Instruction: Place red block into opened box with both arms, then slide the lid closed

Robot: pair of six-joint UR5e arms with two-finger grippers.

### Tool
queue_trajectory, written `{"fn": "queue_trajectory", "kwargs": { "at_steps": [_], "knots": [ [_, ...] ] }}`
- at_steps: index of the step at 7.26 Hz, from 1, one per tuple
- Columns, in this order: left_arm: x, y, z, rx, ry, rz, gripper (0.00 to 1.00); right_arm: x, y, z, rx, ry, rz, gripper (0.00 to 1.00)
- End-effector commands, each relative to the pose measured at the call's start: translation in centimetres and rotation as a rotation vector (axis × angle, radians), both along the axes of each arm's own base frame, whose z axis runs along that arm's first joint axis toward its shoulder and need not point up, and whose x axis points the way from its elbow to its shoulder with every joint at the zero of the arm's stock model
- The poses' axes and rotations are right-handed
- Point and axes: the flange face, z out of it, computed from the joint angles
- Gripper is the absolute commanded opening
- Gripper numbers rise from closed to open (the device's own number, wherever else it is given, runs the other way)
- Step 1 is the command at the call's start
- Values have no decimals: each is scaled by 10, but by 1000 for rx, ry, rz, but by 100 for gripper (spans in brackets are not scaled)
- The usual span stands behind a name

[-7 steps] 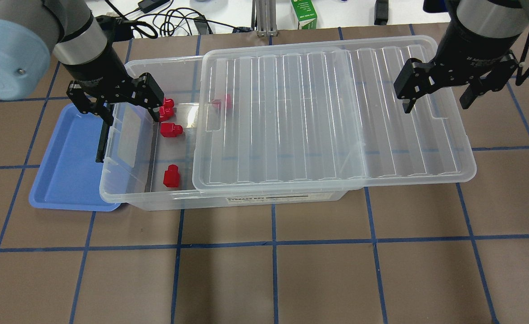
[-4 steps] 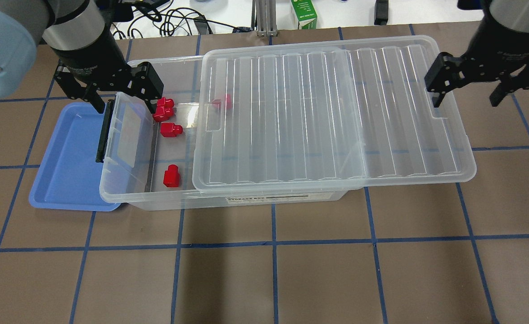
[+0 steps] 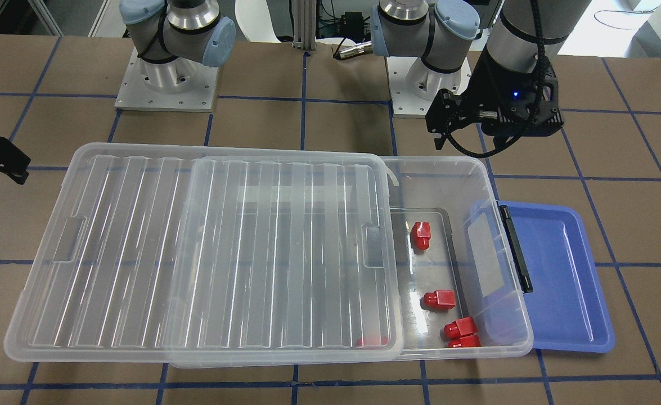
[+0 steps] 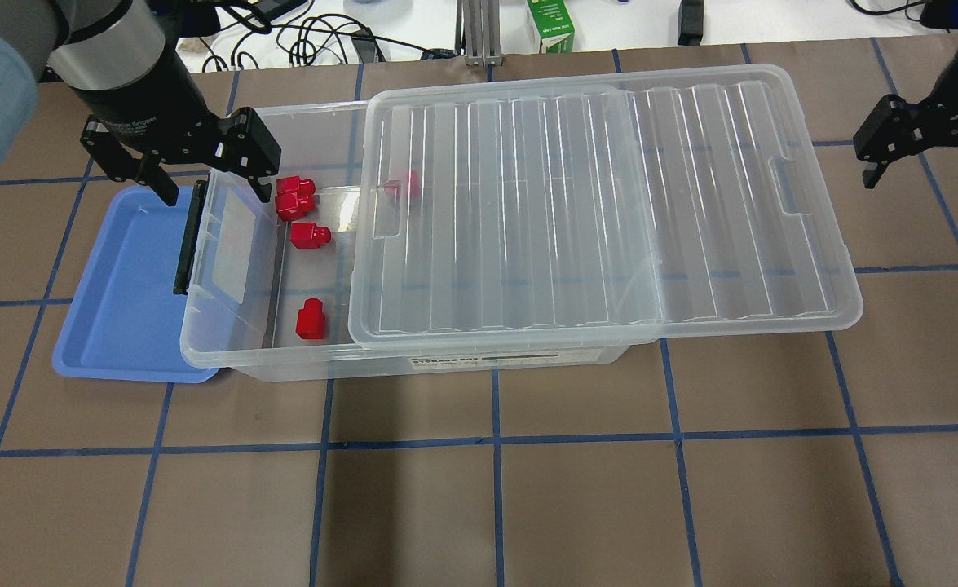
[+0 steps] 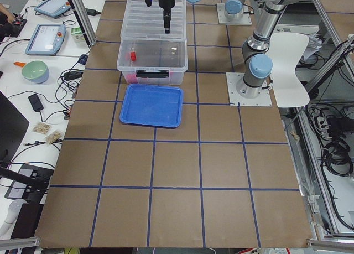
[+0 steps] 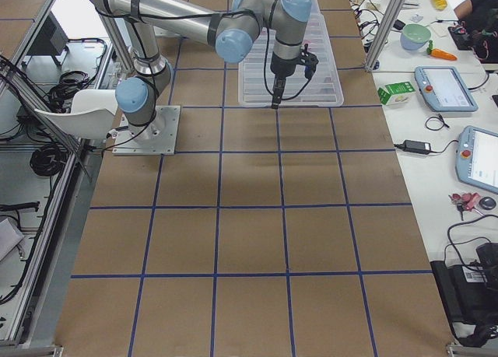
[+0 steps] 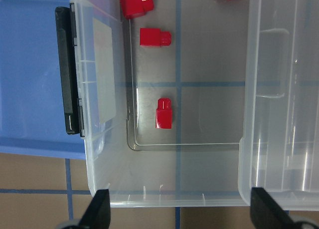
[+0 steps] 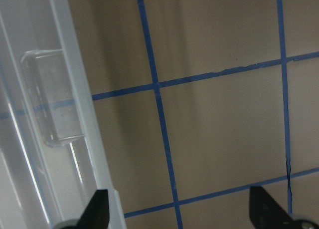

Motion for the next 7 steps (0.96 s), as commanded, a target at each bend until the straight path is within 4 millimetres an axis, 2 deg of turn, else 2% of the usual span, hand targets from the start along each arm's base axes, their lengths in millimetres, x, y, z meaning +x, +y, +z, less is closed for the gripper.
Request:
{"fn": "queue_trajectory", "kwargs": {
  "at_steps": [1,3,5,7],
  "knots": [
    [0,-1,-2,1,1,-1,100,-19,-20,-38,18,-8,0,100],
    [1,-2,-4,6,1,-4,100,-20,-26,-48,20,-17,3,100],
    [0,-3,-5,9,3,-2,100,-15,-20,-71,61,-31,12,100],
    [1,-2,-8,12,4,1,100,-12,-18,-75,66,-40,15,100]
  ]
}}
